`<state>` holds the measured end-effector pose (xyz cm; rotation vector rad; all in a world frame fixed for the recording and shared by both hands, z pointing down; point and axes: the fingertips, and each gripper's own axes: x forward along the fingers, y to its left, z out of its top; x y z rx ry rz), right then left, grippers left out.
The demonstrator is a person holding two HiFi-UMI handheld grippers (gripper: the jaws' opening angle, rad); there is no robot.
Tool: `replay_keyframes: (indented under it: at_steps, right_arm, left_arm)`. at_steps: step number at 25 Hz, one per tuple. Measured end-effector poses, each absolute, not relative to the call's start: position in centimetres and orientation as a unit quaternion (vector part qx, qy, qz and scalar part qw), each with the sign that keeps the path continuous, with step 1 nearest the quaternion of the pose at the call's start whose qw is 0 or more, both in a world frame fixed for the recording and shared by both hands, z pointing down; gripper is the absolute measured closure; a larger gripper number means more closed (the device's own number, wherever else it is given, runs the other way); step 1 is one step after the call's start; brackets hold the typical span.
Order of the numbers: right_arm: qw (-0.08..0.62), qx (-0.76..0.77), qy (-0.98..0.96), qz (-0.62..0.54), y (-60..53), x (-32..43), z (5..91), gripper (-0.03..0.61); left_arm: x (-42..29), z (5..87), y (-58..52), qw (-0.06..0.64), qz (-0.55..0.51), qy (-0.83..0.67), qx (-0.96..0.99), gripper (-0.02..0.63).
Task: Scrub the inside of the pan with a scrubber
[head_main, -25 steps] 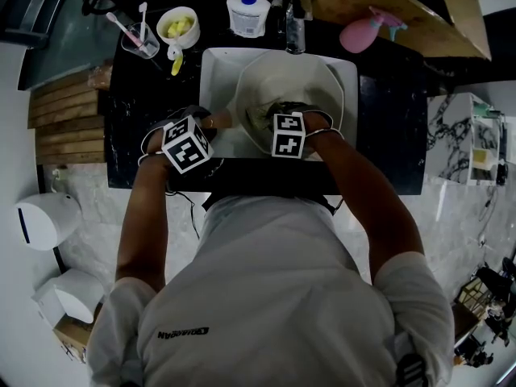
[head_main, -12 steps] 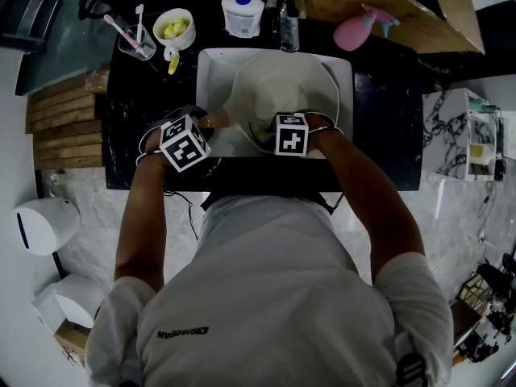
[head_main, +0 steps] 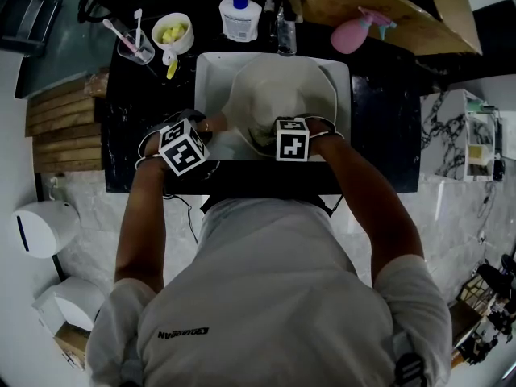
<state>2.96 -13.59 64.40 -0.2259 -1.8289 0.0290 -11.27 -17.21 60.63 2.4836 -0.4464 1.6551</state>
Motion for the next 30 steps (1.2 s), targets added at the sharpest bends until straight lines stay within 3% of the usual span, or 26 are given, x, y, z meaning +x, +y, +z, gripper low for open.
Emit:
replay_keyframes:
  at_steps: [11,17,24,30]
  right_arm:
    - [0.584,0.091,-0.806,-0.026,-21.9,5.6,62.2,0.494]
    - [0.626,0.19,-0.741,-0.154,-28.4,8.5,62.5,0.494]
    - [0.683,0.171,-0.659,-0.264,-30.7,9.0,65.3,0.494]
    - [0.709,0.144,-0.644,-0.25,-30.9,9.6,67.5,0.494]
  left_arm:
    - [-11.2,60.6,-17.2,0.063,0.547,-0.146,0.822,0.446]
    - [-11.3,60.6,-17.2,0.063,0.547,-0.146,0.822,0.447]
    - [-11.3,60.7,-17.2,0.064,0.547,-0.144,0.822,0.447]
    - [-11.3,60.6,-17.2,0.065,0.546,-0.143,0.823,0.448]
